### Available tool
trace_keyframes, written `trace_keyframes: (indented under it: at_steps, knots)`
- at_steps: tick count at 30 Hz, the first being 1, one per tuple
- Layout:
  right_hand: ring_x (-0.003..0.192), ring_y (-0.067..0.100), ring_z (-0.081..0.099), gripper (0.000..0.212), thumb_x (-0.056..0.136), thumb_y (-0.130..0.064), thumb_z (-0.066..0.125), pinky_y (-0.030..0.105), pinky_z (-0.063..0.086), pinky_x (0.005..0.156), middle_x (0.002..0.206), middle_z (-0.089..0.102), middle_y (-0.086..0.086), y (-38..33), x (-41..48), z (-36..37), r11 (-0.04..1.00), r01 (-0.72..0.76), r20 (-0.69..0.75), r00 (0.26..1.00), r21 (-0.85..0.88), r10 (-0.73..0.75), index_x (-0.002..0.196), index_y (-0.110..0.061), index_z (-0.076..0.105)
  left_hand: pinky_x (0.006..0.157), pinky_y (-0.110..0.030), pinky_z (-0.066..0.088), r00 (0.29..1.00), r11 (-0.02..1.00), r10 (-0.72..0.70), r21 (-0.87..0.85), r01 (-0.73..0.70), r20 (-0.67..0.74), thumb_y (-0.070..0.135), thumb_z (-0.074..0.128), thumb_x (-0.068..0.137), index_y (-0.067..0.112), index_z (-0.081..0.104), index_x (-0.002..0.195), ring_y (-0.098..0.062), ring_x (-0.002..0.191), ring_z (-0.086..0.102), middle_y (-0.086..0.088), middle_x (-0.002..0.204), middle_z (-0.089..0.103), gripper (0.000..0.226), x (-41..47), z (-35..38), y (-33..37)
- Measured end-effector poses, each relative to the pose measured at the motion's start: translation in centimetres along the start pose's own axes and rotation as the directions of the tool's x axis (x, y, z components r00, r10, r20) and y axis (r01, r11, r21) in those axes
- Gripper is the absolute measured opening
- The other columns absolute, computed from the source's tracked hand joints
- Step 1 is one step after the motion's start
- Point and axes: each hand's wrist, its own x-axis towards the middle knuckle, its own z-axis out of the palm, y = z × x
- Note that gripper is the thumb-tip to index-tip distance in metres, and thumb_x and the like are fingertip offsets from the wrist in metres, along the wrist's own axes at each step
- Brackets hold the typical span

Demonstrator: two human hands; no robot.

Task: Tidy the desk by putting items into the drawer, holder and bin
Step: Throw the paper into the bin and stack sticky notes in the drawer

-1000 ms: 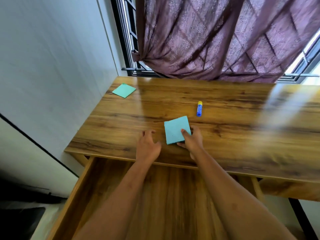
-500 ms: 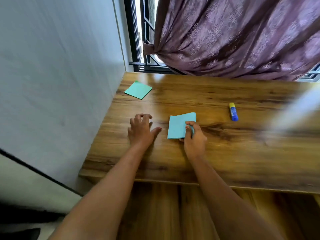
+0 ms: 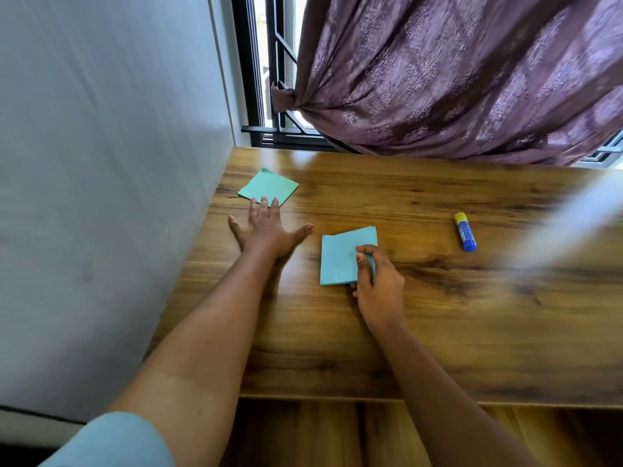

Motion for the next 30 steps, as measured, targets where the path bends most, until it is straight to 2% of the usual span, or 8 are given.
trace_keyframes:
  at_steps: [2, 7, 11, 16, 20, 26, 28, 30]
  knots:
    - [0.104, 0.018, 0.06, 0.026, 0.099, -0.034, 0.044, 0.043, 0.058, 0.076, 0.121, 0.056, -0.002, -0.1, -0.1, 0.0, 1.0, 0.015, -0.016, 1.0, 0.005, -0.015, 0.121, -0.027, 0.054, 0.106, -0.069, -0.003, 0.997, 0.999, 0.037, 0.006, -0.037, -0.071, 0.083, 0.018, 0.078, 0.024, 0.007, 0.152, -0.019, 0.147, -0.009, -0.001, 0.161, 0.003, 0.096, -1.5, 0.8, 0.2]
    - [0.101, 0.024, 0.061, 0.026, 0.098, -0.03, 0.049, 0.049, 0.056, 0.078, 0.116, 0.059, 0.003, -0.5, -0.1, -0.2, 0.998, 0.033, -0.072, 0.997, 0.048, -0.03, 0.119, -0.02, 0.057, 0.106, -0.07, 0.009, 0.967, 0.988, 0.156, 0.013, -0.157, -0.201, 0.069, 0.031, 0.087, 0.024, 0.029, 0.144, -0.022, 0.145, 0.01, -0.005, 0.149, 0.026, 0.072, -7.8, 2.1, 0.3]
    - [0.101, 0.026, 0.062, 0.031, 0.095, -0.028, 0.054, 0.043, 0.059, 0.074, 0.12, 0.055, 0.004, -0.9, -0.6, -0.8, 0.997, 0.019, -0.063, 0.998, 0.078, -0.014, 0.125, -0.019, 0.054, 0.107, -0.068, 0.011, 0.964, 0.98, 0.199, 0.046, -0.194, -0.174, 0.07, 0.028, 0.087, 0.025, 0.028, 0.143, -0.025, 0.142, 0.016, -0.007, 0.144, 0.026, 0.072, -13.1, 2.6, -0.4]
    - [0.111, 0.022, 0.056, 0.036, 0.093, -0.024, 0.058, 0.042, 0.051, 0.094, 0.132, 0.053, 0.006, -0.9, -2.2, -2.4, 0.998, -0.042, -0.056, 0.997, 0.048, 0.044, 0.128, -0.021, 0.051, 0.107, -0.068, 0.015, 0.948, 0.961, 0.274, 0.09, -0.263, -0.161, 0.076, 0.025, 0.081, 0.027, 0.033, 0.136, -0.027, 0.142, 0.017, -0.006, 0.14, 0.029, 0.074, -18.3, 3.0, -1.9]
    - [0.114, 0.013, 0.049, 0.036, 0.093, -0.025, 0.058, 0.035, 0.049, 0.098, 0.135, 0.049, 0.004, -0.3, -5.2, -4.3, 0.995, -0.084, -0.048, 0.995, 0.052, 0.087, 0.128, -0.024, 0.05, 0.11, -0.065, 0.011, 0.931, 0.941, 0.337, 0.084, -0.328, -0.139, 0.083, 0.014, 0.075, 0.029, 0.03, 0.133, -0.024, 0.146, 0.009, -0.001, 0.151, 0.022, 0.082, -21.3, 3.7, -3.0]
    - [0.106, 0.007, 0.045, 0.04, 0.092, -0.023, 0.06, 0.012, 0.049, 0.071, 0.137, 0.046, 0.005, 0.1, -9.5, -7.0, 0.989, -0.124, -0.012, 0.992, 0.076, 0.125, 0.129, -0.025, 0.045, 0.113, -0.058, 0.0, 0.924, 0.922, 0.383, 0.061, -0.381, -0.016, 0.092, 0.018, 0.065, 0.025, 0.011, 0.146, -0.023, 0.148, 0.002, 0.002, 0.16, 0.009, 0.105, -24.2, 3.6, -3.0]
    - [0.104, 0.007, 0.048, 0.045, 0.091, -0.02, 0.062, 0.011, 0.05, 0.063, 0.137, 0.043, 0.005, 0.1, -10.7, -7.8, 0.975, -0.169, 0.009, 0.986, 0.145, 0.169, 0.132, -0.024, 0.042, 0.114, -0.056, 0.008, 0.92, 0.913, 0.391, 0.123, -0.39, 0.011, 0.087, 0.031, 0.071, 0.026, 0.019, 0.145, -0.025, 0.146, 0.011, 0.002, 0.158, 0.016, 0.097, -25.4, 3.4, -2.8]
    - [0.098, 0.011, 0.055, 0.053, 0.09, -0.015, 0.064, 0.015, 0.055, 0.06, 0.136, 0.041, 0.004, 0.1, -11.9, -8.8, 0.931, -0.236, 0.061, 0.972, 0.28, 0.228, 0.135, -0.025, 0.038, 0.112, -0.048, 0.024, 0.913, 0.906, 0.404, 0.166, -0.39, -0.054, 0.067, 0.046, 0.083, 0.025, 0.034, 0.138, -0.024, 0.139, 0.028, 0.001, 0.151, 0.033, 0.071, -26.9, 3.2, -2.2]
